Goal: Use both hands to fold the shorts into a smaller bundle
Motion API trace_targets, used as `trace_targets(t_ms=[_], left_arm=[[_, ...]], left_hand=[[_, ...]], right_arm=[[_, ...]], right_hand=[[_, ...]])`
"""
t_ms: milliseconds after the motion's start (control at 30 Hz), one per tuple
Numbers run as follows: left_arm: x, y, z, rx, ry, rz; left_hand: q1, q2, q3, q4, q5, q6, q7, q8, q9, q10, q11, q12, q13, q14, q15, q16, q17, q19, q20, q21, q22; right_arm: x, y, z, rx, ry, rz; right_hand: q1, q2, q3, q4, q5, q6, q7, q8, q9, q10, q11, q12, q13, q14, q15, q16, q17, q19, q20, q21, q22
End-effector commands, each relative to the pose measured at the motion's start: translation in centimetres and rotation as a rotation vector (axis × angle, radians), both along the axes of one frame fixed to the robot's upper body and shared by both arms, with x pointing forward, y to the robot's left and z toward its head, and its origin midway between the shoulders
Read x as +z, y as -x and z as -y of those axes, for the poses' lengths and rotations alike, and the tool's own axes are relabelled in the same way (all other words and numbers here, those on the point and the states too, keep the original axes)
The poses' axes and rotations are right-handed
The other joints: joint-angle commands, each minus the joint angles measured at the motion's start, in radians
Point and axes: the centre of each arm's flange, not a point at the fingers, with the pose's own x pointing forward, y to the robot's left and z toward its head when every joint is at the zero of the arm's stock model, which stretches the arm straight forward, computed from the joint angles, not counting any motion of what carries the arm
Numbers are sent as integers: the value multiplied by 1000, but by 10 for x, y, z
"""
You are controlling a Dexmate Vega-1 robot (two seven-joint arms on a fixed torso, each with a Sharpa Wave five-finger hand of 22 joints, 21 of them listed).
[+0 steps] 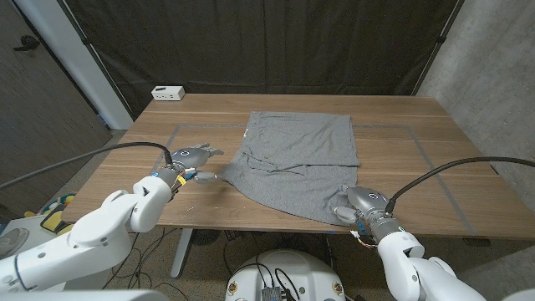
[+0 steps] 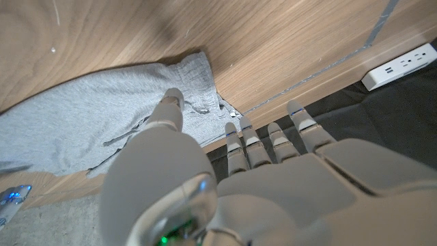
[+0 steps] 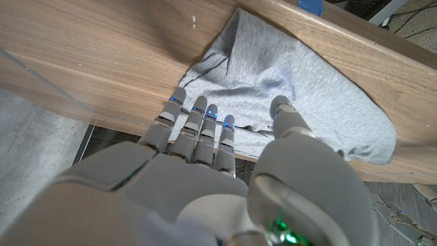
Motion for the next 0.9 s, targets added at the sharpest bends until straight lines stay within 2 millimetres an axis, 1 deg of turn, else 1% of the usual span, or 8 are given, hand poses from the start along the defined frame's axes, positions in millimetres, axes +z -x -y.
trace_targets(t_ms=[33, 133, 333, 367, 467, 567, 700, 900], left_arm=[[-5, 0, 4, 72, -113, 120], [-8, -1, 5, 86, -138, 150], [-13, -8, 7, 101, -171, 152], [-14, -9, 8, 102, -180, 157], [-17, -13, 9, 111, -203, 168], [-20, -20, 9, 108, -202, 162], [-26, -29, 11, 110, -219, 160], [-30, -36, 13, 86, -222, 190]], left_hand=[[46, -11, 3, 0, 9, 30, -2, 8, 4, 34, -10, 9, 5, 35, -9, 7, 3, 23, -2, 11, 5], [66, -20, -1, 3, 12, 39, -13, 8, 5, 49, -15, 10, 6, 52, -21, 10, 4, 32, -3, 14, 7], [89, -30, -8, 6, 14, 26, -27, -3, 6, 49, -23, 4, 8, 60, -32, 7, 4, 53, -3, 22, 8], [99, -32, -10, 7, 15, 30, -41, -4, 6, 53, -27, 3, 8, 61, -32, 6, 4, 57, -5, 23, 9], [119, -37, -16, 10, 18, 44, -63, -3, 7, 68, -27, 3, 9, 77, -42, 7, 4, 68, -8, 27, 10], [149, -39, -25, 14, 22, 70, -86, -1, 8, 96, -48, 5, 10, 97, -63, 8, 5, 82, -16, 33, 12], [164, -35, -28, 16, 25, 69, -83, -5, 9, 99, -52, 2, 10, 103, -60, 7, 5, 86, -13, 34, 13], [183, -29, -36, 22, 28, 73, -88, -11, 10, 107, -58, -3, 11, 121, -68, 9, 5, 93, -15, 38, 15]], right_arm=[[-9, 0, -8, -49, 85, 51], [-11, -1, -9, -56, 102, 45], [-12, -5, -10, -66, 114, 34], [-13, -4, -11, -68, 123, 41], [-12, -4, -11, -62, 123, 31], [-10, -4, -10, -54, 104, 17], [-12, -6, -12, -71, 135, 20], [-13, -7, -12, -80, 143, 8]], right_hand=[[37, -19, -10, -5, 18, 33, -3, 8, 4, 28, -5, 9, 7, 27, -76, 14, 9, 11, -5, 6, 6], [71, -31, -11, -9, 27, 49, -12, 9, 5, 34, -11, 9, 9, 33, -87, 17, 13, 14, -10, 5, 6], [103, -42, -14, -9, 35, 60, -23, 7, 5, 35, -21, 7, 10, 32, -94, 18, 17, 16, -18, 4, 7], [107, -43, -15, -8, 36, 60, -24, 6, 5, 35, -22, 7, 11, 32, -94, 18, 18, 17, -18, 4, 7], [118, -43, -15, -7, 40, 61, -24, 5, 5, 35, -24, 6, 11, 31, -97, 19, 20, 18, -19, 3, 7], [131, -44, -16, -6, 43, 63, -28, 3, 6, 37, -28, 6, 12, 31, -100, 20, 22, 19, -19, 3, 7], [143, -45, -18, -3, 47, 64, -27, 0, 6, 40, -30, 6, 13, 33, -102, 23, 25, 20, -22, 3, 8], [187, -34, -20, 2, 60, 92, -33, 1, 6, 74, -31, 19, 17, 75, -117, 51, 42, 39, -34, 8, 9]])
